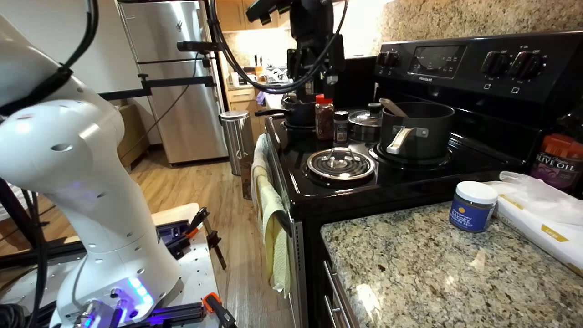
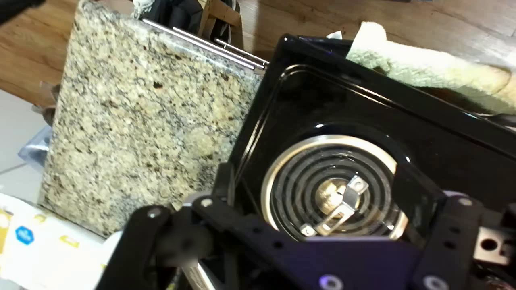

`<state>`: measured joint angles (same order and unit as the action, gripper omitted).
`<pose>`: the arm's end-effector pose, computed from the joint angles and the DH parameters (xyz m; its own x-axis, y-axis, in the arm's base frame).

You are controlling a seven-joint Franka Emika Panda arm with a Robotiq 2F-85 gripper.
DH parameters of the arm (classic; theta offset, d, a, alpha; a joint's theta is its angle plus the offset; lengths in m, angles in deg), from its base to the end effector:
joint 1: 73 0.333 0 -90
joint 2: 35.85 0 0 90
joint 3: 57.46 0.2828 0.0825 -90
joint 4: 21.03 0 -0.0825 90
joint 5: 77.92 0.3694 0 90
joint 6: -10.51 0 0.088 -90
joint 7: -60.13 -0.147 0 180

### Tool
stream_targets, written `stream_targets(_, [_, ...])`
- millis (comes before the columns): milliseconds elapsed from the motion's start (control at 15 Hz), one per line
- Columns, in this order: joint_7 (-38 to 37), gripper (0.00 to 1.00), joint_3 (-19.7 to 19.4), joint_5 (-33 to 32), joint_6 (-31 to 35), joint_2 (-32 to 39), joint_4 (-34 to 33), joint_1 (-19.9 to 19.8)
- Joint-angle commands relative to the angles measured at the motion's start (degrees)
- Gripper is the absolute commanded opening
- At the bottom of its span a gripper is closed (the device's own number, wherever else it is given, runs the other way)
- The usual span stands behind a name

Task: Remove the cooking stick from the pot on the left and put it inside the pot on the right

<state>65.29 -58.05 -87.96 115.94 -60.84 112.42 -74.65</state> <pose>0.4114 -0.0368 0.4356 0.9927 0.0973 -0.0708 0.1073 -0.9820 0.1553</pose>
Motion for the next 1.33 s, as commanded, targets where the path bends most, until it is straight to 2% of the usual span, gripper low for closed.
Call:
stream_targets(0, [4.4,1.00,2.5,-0.3,-3.1,6.8,-6.5,4.1])
stream_targets(533, [13.1,1.00,9.0,-1.9,-10.2,12.8,-14.8,12.0])
stream_targets(667, [16.6,1.00,9.1,-6.4,-11.2,11.6,-15.0,11.9])
stream_targets(733, [12.2,1.00,9.2,-3.1,-9.1,11.9,-13.7,12.2])
stream_targets(933, [14.6,1.00,8.9,-5.2,-9.8,11.8,-14.5,12.2])
stream_targets(1000, [13.7,1.00,8.9,-5.6,-11.9,11.6,-14.0,11.9])
stream_targets(1267, [18.0,1.00,8.3,-1.9,-1.6,14.6,-13.9,13.0])
